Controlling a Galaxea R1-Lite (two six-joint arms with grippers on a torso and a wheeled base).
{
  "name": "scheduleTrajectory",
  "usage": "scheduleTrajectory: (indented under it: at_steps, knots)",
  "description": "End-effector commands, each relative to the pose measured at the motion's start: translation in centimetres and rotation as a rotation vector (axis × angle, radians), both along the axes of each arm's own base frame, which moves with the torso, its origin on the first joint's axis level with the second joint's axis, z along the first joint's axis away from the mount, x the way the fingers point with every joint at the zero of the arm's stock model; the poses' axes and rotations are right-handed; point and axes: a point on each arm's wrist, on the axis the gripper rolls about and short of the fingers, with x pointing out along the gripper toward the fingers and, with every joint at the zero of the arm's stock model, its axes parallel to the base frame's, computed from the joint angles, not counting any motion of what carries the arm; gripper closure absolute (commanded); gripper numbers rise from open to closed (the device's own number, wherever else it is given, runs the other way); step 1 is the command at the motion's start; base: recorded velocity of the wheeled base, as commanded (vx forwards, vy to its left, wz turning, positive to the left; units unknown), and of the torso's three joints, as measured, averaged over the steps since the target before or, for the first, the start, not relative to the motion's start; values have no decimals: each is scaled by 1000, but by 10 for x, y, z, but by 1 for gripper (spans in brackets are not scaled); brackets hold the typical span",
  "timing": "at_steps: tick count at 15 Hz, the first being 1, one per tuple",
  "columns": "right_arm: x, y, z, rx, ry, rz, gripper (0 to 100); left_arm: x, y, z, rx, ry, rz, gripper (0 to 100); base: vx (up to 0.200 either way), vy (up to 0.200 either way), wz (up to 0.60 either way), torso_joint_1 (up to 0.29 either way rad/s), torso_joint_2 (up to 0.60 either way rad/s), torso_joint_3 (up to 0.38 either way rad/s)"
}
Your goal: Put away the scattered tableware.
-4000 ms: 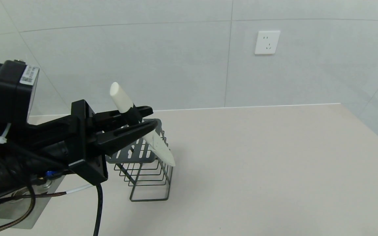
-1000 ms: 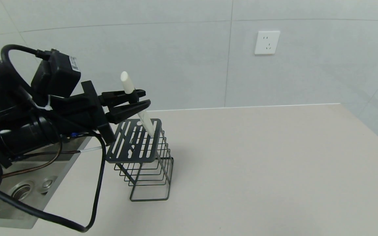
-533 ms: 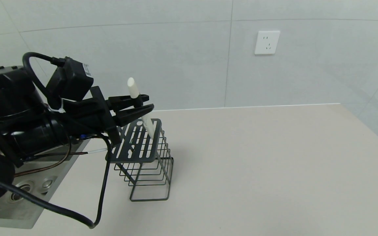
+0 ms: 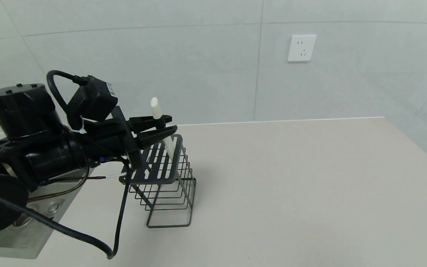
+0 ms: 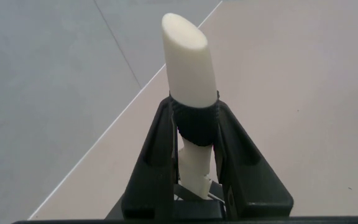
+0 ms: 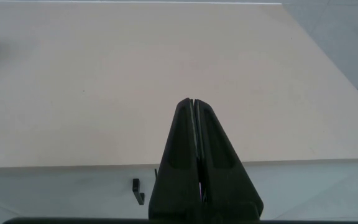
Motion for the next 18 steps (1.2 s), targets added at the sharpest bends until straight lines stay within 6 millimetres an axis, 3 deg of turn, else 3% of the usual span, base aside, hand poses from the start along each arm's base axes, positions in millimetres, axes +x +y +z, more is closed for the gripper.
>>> scheduleTrajectory:
  at_steps: [1,18]
  knots:
    - [0,0,0,-1,1,0,100,2,0,-4,4,13,3,100,0,0,0,0,0,0]
    - [0,0,0,5,0,0,100,7,-2,-23,18,79,8,100,0,0,0,0,0,0]
